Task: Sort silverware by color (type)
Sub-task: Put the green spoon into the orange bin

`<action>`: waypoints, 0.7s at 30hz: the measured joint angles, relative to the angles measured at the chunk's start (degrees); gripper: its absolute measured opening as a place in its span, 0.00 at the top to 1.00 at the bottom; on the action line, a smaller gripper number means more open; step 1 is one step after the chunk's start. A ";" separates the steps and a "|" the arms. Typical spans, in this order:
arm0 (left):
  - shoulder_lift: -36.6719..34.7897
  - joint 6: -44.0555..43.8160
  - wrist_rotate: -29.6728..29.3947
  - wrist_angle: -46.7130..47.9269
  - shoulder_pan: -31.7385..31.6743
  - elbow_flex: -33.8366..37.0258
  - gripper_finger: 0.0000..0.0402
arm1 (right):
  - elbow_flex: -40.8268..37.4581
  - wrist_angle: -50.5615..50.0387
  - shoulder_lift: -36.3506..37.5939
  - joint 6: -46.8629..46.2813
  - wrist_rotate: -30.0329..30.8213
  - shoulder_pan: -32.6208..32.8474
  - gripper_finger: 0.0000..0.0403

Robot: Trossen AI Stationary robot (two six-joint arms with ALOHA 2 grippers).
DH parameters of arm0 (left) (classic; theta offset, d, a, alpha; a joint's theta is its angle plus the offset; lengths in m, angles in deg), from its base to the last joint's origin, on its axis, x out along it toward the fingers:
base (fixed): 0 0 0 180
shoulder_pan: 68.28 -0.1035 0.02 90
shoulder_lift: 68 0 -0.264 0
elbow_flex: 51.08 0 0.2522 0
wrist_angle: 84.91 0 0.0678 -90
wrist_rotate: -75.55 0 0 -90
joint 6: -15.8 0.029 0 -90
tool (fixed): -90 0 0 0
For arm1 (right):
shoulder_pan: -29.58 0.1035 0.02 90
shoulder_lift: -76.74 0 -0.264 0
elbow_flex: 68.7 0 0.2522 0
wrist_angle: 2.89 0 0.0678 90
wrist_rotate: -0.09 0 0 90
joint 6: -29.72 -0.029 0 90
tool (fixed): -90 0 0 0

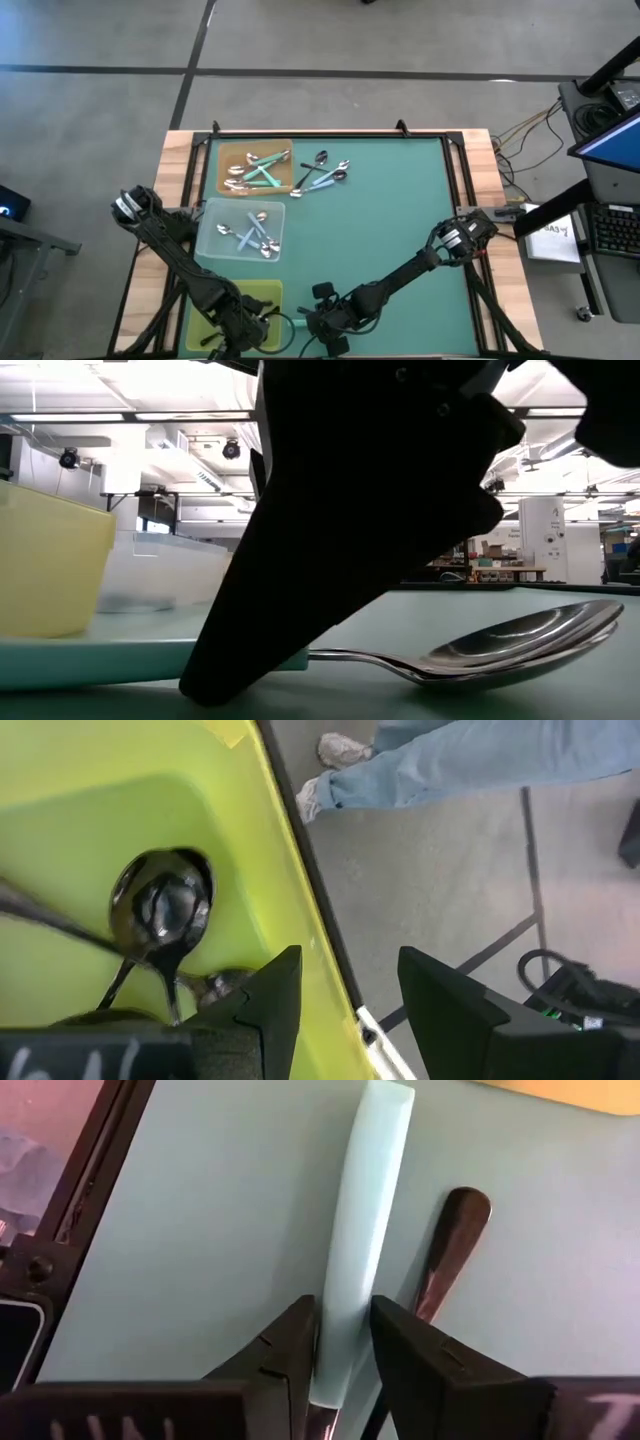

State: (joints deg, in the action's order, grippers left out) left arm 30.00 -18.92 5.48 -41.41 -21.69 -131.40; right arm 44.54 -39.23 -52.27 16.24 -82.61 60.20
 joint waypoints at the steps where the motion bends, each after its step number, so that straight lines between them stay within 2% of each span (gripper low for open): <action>1: 0.00 -0.43 0.11 -0.68 0.00 0.22 0.63 | 0.00 -0.10 0.00 -0.06 0.00 0.00 0.77; 8: 0.00 -0.97 2.07 -3.04 0.11 1.16 0.63 | 0.67 -0.81 0.11 -0.06 -0.07 -0.02 0.92; 14: 0.00 -0.74 1.65 -3.20 0.02 1.16 0.63 | 3.17 -4.59 0.39 0.99 -0.01 -0.06 0.92; 21: 0.00 -2.40 1.45 -1.86 -0.15 0.81 0.63 | 9.43 -17.78 3.19 5.73 0.86 -1.47 0.92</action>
State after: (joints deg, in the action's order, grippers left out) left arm 30.00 -21.32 6.93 -43.27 -21.84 -130.59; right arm 53.98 -57.00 -49.07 21.97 -81.75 58.73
